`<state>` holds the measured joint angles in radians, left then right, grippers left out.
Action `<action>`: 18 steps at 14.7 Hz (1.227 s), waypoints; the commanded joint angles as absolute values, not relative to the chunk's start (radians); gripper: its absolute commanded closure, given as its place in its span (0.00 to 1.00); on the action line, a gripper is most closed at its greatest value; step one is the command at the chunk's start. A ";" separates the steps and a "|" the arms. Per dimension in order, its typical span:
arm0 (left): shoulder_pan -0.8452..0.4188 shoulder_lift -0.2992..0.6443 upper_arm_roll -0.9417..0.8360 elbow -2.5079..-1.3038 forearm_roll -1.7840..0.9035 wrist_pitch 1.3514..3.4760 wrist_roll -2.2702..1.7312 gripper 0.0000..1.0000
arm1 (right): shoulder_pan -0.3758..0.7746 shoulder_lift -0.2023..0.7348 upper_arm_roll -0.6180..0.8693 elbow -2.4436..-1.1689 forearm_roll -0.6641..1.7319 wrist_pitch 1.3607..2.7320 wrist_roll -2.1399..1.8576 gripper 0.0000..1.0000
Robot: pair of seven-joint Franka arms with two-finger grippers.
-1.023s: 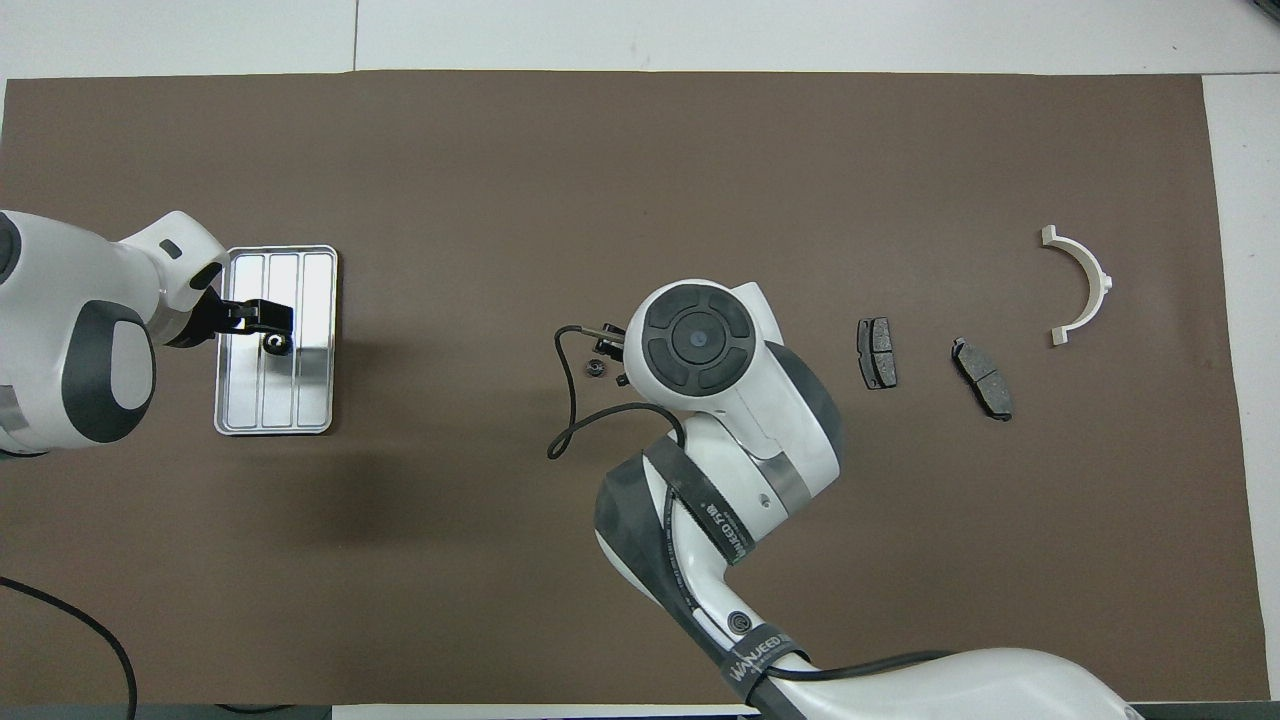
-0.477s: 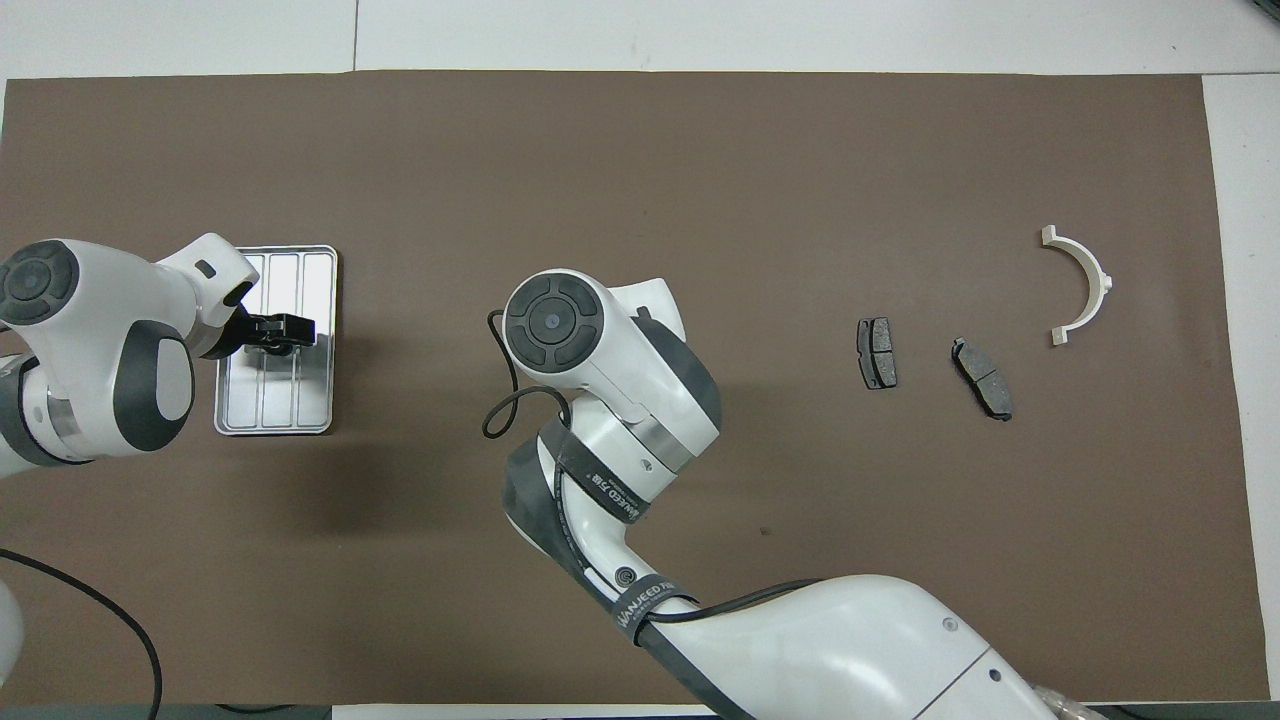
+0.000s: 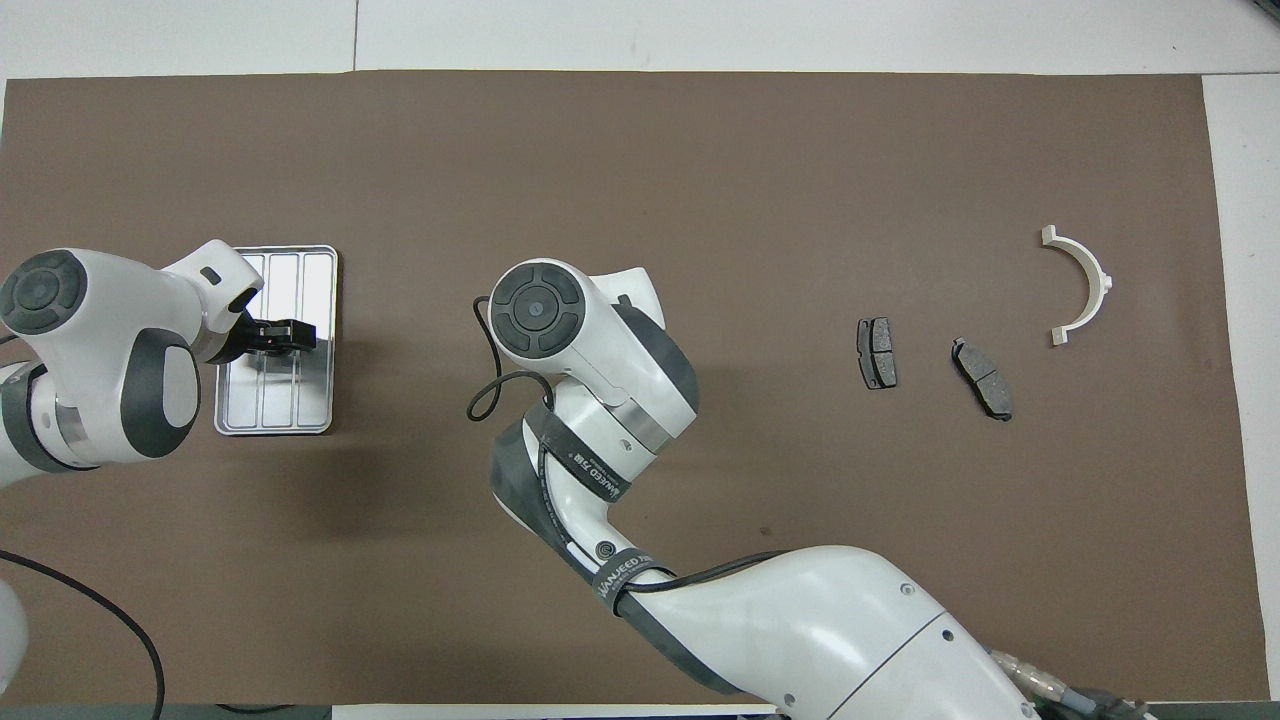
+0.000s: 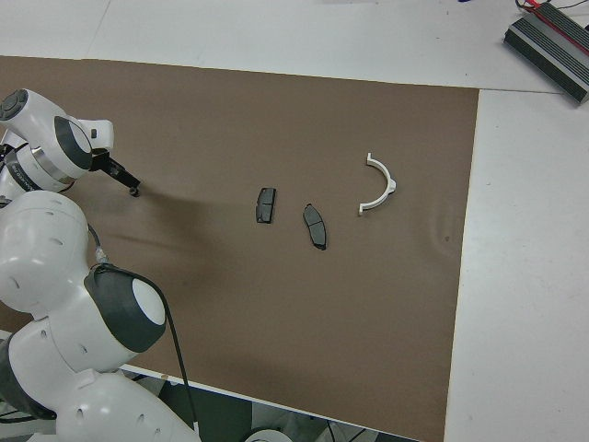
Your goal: Place bearing gear from tray to pile
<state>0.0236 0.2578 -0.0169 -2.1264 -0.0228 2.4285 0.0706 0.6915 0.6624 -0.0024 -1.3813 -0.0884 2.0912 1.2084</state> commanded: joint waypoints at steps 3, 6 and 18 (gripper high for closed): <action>0.034 0.244 -0.018 -2.105 -0.006 2.317 0.077 1.00 | 0.684 0.664 0.005 -1.410 -0.049 2.112 1.212 0.00; 0.037 0.227 -0.018 -2.047 -0.002 2.222 0.080 1.00 | 0.683 0.652 0.003 -1.449 -0.046 2.123 1.212 0.00; -0.003 0.031 -0.063 -1.827 -0.130 1.815 -0.150 1.00 | 0.686 0.629 0.005 -1.523 -0.044 2.195 1.213 0.19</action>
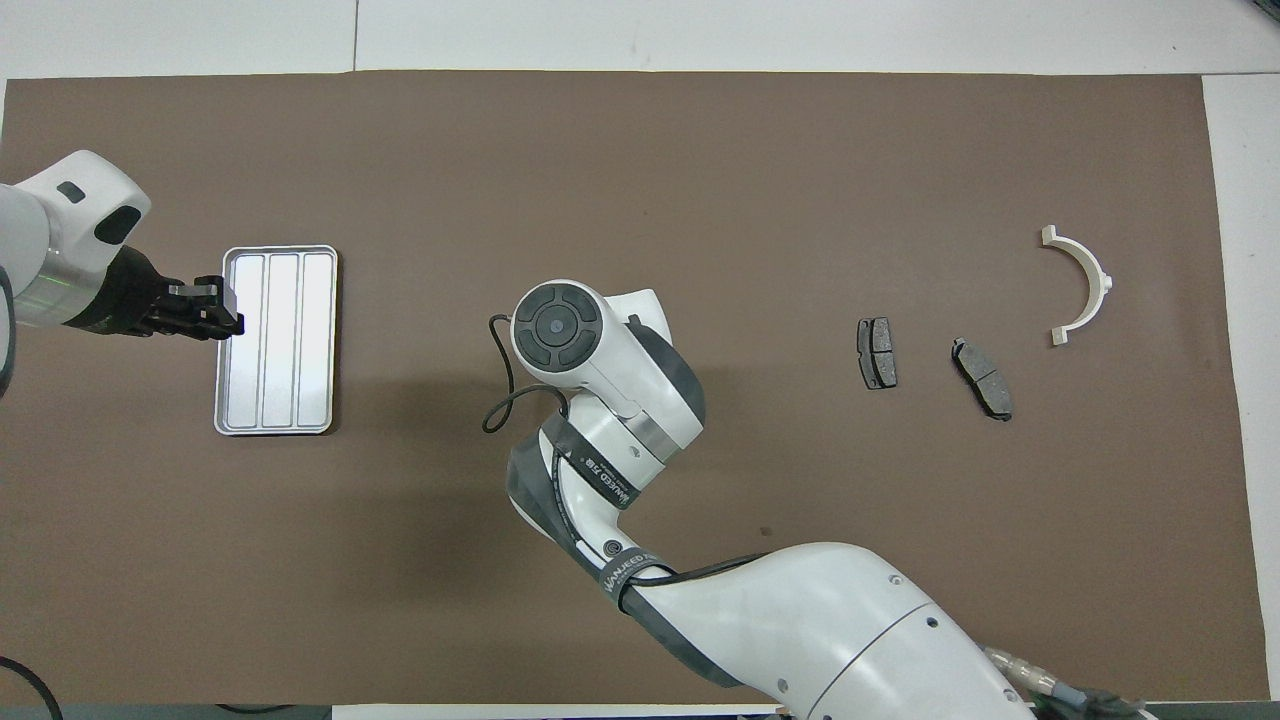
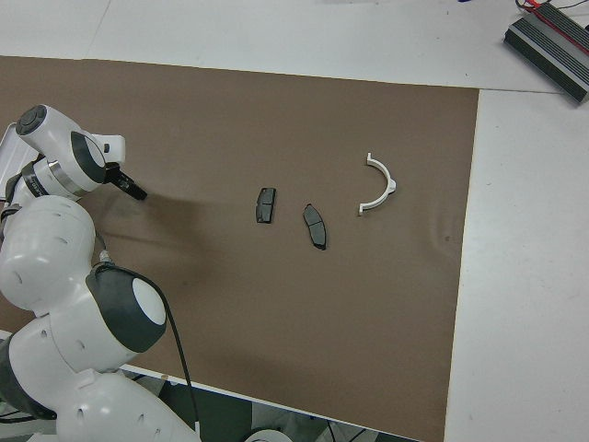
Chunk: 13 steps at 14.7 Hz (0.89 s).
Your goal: Place bearing gear from tray to pile
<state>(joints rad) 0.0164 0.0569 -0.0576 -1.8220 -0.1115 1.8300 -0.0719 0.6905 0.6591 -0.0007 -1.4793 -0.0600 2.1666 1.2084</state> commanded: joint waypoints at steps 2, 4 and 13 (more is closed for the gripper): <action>-0.021 0.018 -0.064 -1.828 -0.123 1.825 -0.217 1.00 | 0.687 0.627 0.005 -1.531 -0.044 2.204 1.215 0.23; -0.017 0.005 -0.063 -1.829 -0.121 1.830 -0.296 1.00 | 0.690 0.617 0.005 -1.557 -0.044 2.220 1.215 0.31; -0.020 -0.031 -0.060 -1.851 -0.109 1.829 -0.295 1.00 | 0.689 0.615 0.006 -1.552 -0.043 2.200 1.215 1.00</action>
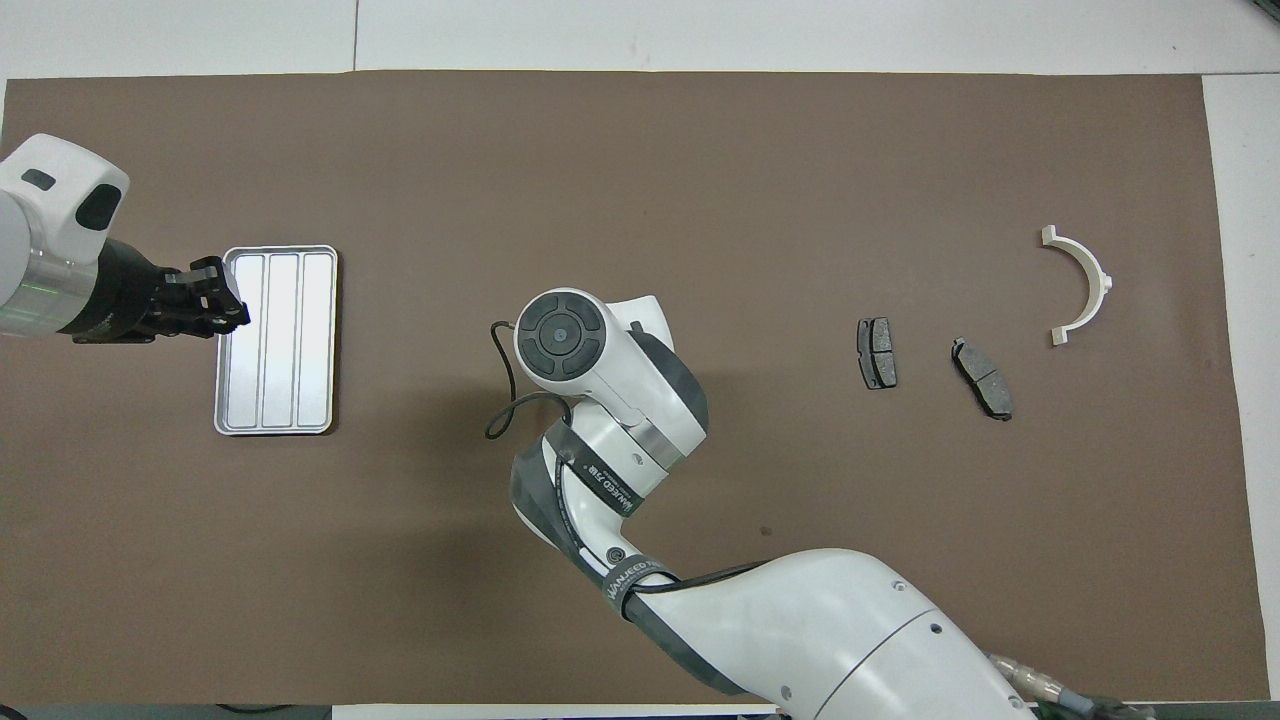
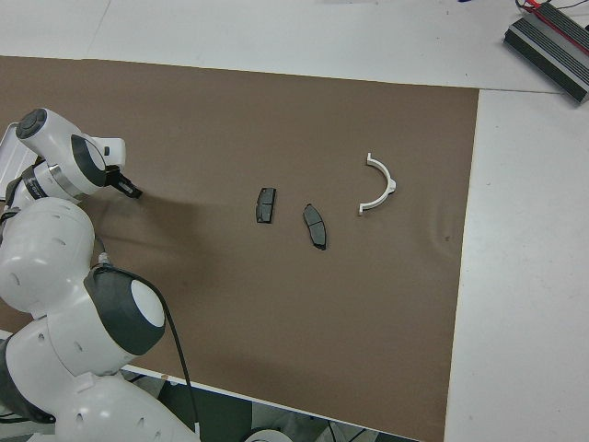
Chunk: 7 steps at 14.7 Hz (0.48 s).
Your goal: Place bearing gear from tray to pile
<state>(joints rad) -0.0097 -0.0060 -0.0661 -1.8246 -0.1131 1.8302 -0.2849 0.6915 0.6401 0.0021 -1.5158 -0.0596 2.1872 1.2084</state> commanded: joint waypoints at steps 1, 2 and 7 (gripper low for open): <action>-0.020 -0.035 -0.061 -1.855 -0.109 1.830 -0.293 1.00 | 0.689 0.615 0.006 -1.549 -0.043 2.192 1.215 1.00; -0.021 -0.038 -0.061 -1.862 -0.109 1.829 -0.287 1.00 | 0.689 0.615 0.005 -1.542 -0.044 2.177 1.213 1.00; -0.021 -0.049 -0.061 -1.878 -0.107 1.830 -0.264 1.00 | 0.643 0.600 -0.005 -1.430 -0.066 2.023 1.117 1.00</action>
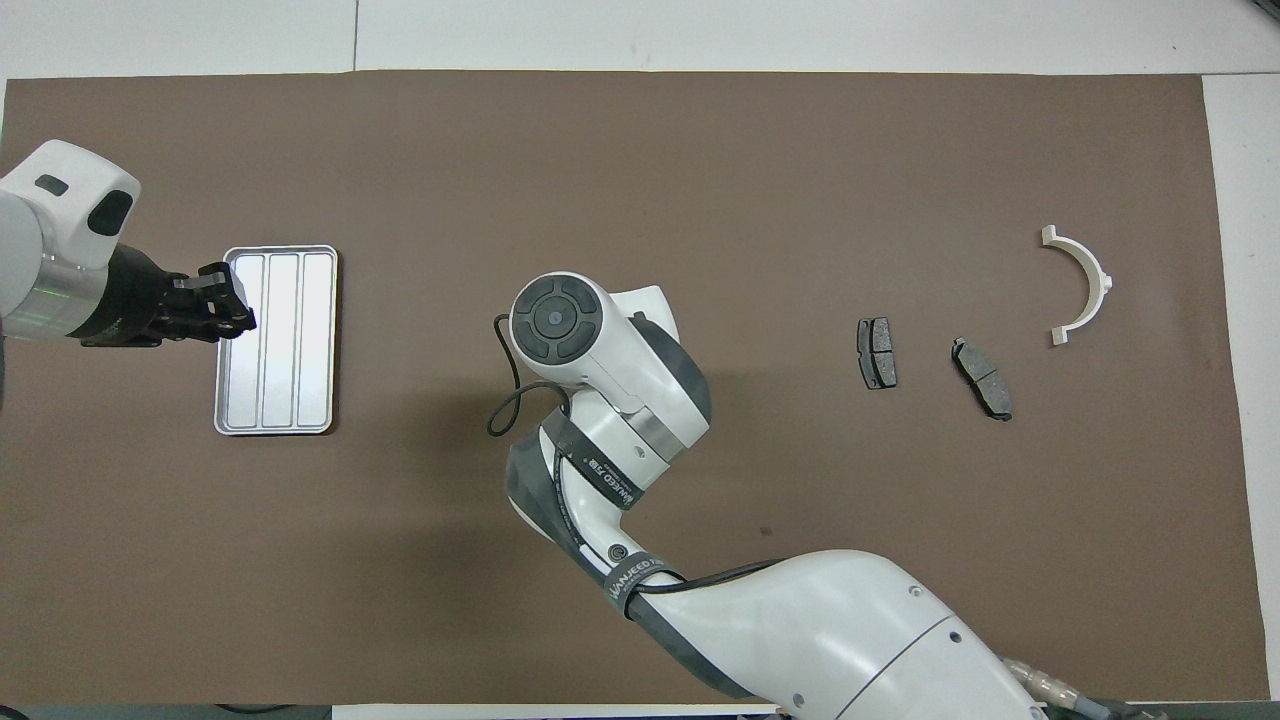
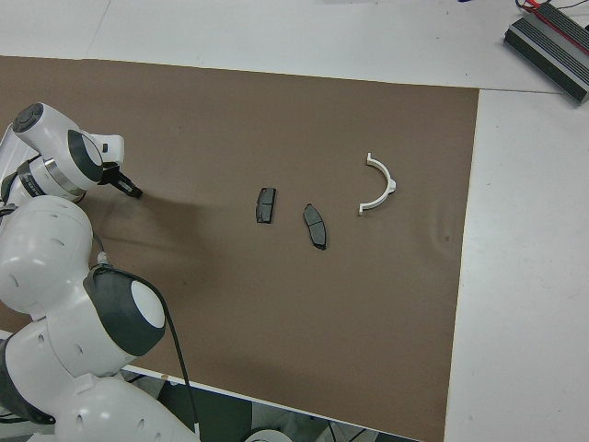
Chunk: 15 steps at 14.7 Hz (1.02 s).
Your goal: Place bearing gear from tray to pile
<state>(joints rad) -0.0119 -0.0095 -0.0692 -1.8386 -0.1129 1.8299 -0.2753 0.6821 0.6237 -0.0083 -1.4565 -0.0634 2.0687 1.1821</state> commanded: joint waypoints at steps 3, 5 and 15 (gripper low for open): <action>-0.023 -0.051 -0.063 -1.893 -0.109 1.870 -0.281 1.00 | 0.563 0.546 -0.003 -1.431 -0.067 1.975 0.950 1.00; -0.095 -0.049 -0.064 -1.943 -0.109 1.972 -0.371 1.00 | 0.502 0.497 -0.003 -1.431 -0.066 1.925 0.809 1.00; -0.509 0.168 -0.066 -1.915 -0.002 2.115 -0.828 1.00 | 0.178 0.331 -0.002 -1.436 -0.051 1.747 0.090 1.00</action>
<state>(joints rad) -0.4512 0.0871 -0.0845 -1.9404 -0.0204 2.0832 -0.7767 0.2309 0.3640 -0.0158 -1.4159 -0.0623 1.7652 0.1981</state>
